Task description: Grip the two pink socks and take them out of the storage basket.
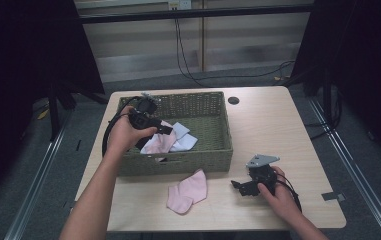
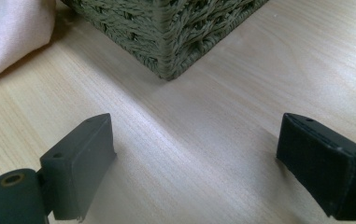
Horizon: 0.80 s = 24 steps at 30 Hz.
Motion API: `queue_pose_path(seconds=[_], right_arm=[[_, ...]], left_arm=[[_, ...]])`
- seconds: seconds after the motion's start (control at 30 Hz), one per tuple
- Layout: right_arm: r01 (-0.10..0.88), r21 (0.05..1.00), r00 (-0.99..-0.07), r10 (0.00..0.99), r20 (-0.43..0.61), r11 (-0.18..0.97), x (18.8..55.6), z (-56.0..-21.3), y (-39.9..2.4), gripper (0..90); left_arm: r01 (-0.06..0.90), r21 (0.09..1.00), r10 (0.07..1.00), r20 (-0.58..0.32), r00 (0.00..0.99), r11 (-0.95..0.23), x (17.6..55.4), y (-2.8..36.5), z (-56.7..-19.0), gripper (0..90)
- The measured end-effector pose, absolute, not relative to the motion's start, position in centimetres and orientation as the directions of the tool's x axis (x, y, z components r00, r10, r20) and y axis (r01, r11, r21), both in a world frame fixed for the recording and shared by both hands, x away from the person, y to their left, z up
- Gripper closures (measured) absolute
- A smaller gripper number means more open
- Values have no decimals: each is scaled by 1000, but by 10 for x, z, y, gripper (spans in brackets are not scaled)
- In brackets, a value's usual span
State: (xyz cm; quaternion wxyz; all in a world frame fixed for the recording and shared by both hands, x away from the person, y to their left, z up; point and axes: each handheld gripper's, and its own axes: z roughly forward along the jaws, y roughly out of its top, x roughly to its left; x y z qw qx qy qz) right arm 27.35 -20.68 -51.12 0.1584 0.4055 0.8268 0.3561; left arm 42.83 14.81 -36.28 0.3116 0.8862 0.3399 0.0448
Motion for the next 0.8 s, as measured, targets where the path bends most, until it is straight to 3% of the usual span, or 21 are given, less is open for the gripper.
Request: queue_pose_path(seconds=[0.53, 0.63, 0.67, 0.7, 0.77, 0.8], right_arm=[[558, 717, -621, 784, 27, 417, 273, -511, -207, 104], [560, 716, -620, 784, 28, 417, 273, -511, -207, 104], [560, 716, -620, 784, 28, 417, 273, -511, -207, 104], [560, 716, -620, 784, 28, 417, 273, -511, -207, 104], [560, 716, -620, 784, 29, 416, 273, -511, -207, 104], [560, 716, -620, 784, 29, 416, 273, -511, -207, 105]], left_arm=[[710, 513, 735, -204, 647, -482, 456, 157, -416, 418], [692, 503, 715, -189, 673, -518, 455, 154, -416, 530], [696, 492, 717, -187, 671, -523, 455, 152, -417, 618], [693, 486, 716, -179, 675, -532, 455, 152, -417, 618], [699, 467, 712, -188, 676, -541, 455, 151, -419, 721], [707, 455, 712, -199, 673, -541, 455, 151, -418, 841]])
